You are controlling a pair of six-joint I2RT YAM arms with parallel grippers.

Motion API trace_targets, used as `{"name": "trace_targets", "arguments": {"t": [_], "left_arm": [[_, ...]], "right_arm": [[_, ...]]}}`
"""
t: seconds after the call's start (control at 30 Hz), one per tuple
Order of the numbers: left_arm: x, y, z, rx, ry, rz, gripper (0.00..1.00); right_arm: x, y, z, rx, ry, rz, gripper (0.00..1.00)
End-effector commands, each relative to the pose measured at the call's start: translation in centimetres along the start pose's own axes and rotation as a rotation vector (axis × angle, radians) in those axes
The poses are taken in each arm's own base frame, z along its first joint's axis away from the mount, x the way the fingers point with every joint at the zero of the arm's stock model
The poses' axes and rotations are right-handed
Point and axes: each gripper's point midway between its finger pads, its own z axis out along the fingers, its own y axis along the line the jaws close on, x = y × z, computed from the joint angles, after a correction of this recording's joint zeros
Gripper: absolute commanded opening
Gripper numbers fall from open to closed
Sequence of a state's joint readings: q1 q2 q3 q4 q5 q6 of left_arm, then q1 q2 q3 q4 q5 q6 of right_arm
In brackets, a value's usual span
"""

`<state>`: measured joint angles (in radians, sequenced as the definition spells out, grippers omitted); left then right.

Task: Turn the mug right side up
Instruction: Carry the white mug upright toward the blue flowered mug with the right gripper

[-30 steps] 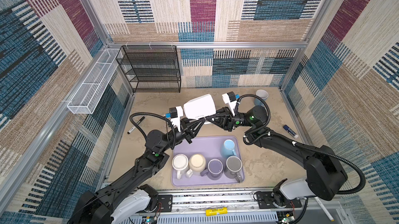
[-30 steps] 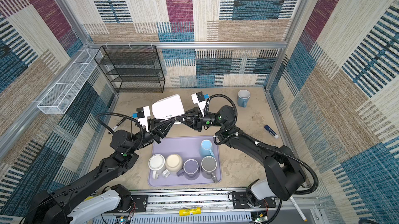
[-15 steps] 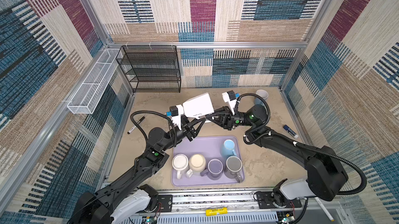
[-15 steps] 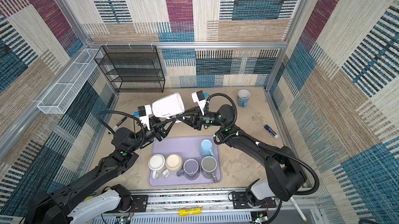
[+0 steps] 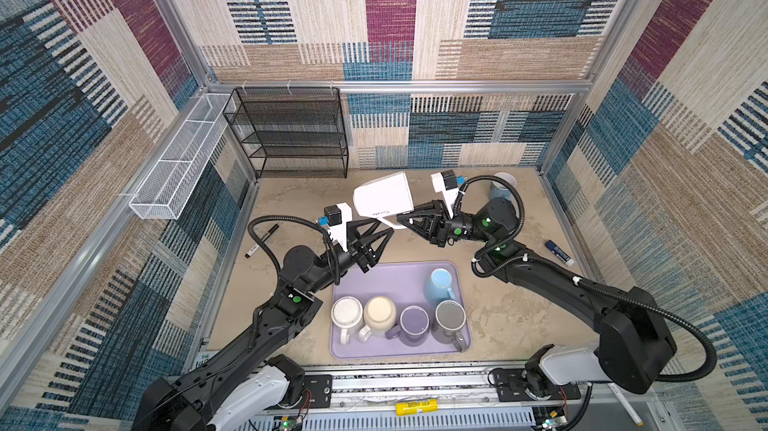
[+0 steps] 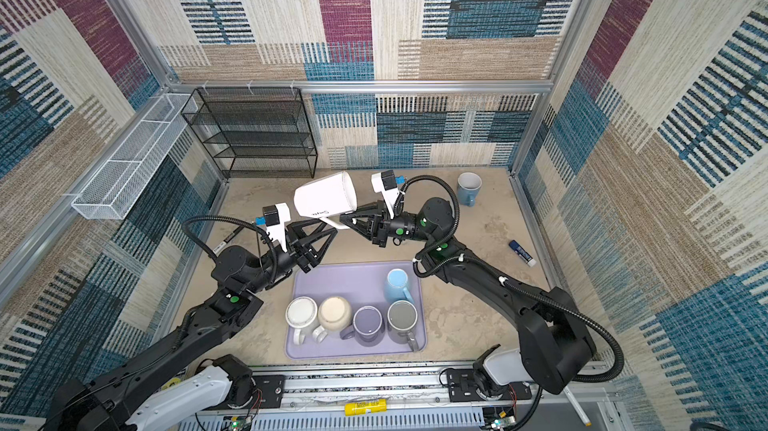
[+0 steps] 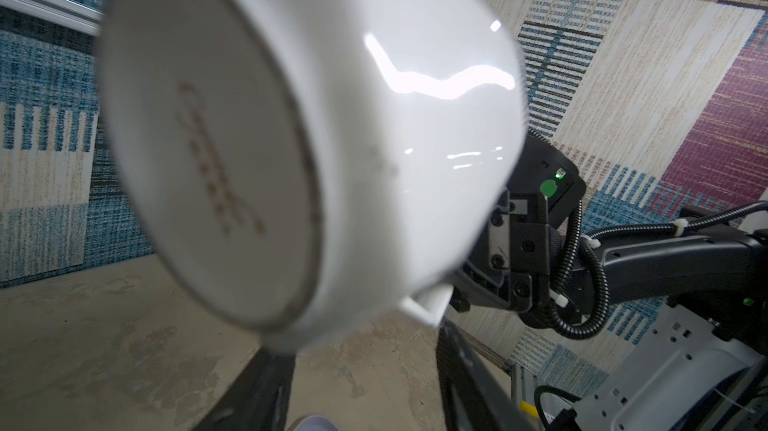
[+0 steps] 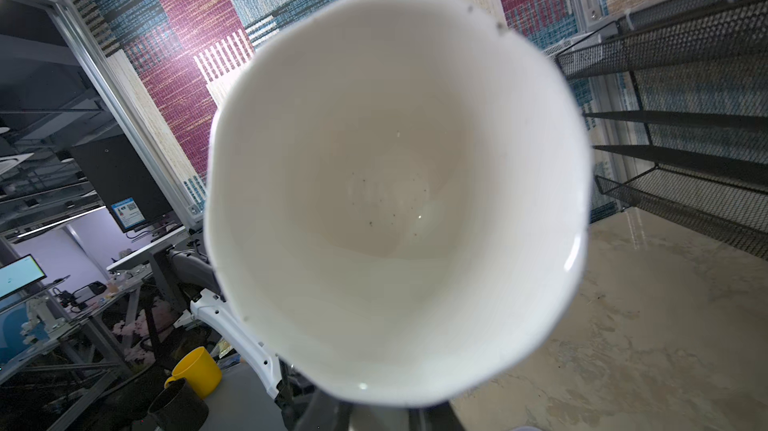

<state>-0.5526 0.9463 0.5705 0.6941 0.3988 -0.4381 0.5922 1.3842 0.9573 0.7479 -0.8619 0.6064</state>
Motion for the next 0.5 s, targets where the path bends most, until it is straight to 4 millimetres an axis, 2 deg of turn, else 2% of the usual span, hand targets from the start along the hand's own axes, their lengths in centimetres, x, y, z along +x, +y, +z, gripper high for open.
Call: {"name": "trace_targets", "arguments": {"t": [0.0,0.17,0.2,0.47], "left_arm": [[0.1,0.4,-0.3,-0.031,0.005,0.029,0.53],[0.1,0.7,-0.6,-0.059,0.011,0.037,0.51],[0.7,1.0,-0.6,-0.073,0.038,0.029,0.51],[1.6,2.5,-0.6,-0.171,0.133,0.028,0.50]], "right_arm": [[-2.0,-0.1,-0.1,0.054,-0.050,-0.097,0.00],[-2.5,-1.6,-0.2,0.122,-0.042,-0.110,0.00],[-2.7,-2.0,-0.3,0.137,-0.041,-0.112,0.00],[-4.0,-6.3,-2.0,0.318,-0.034,-0.107,0.00]]}}
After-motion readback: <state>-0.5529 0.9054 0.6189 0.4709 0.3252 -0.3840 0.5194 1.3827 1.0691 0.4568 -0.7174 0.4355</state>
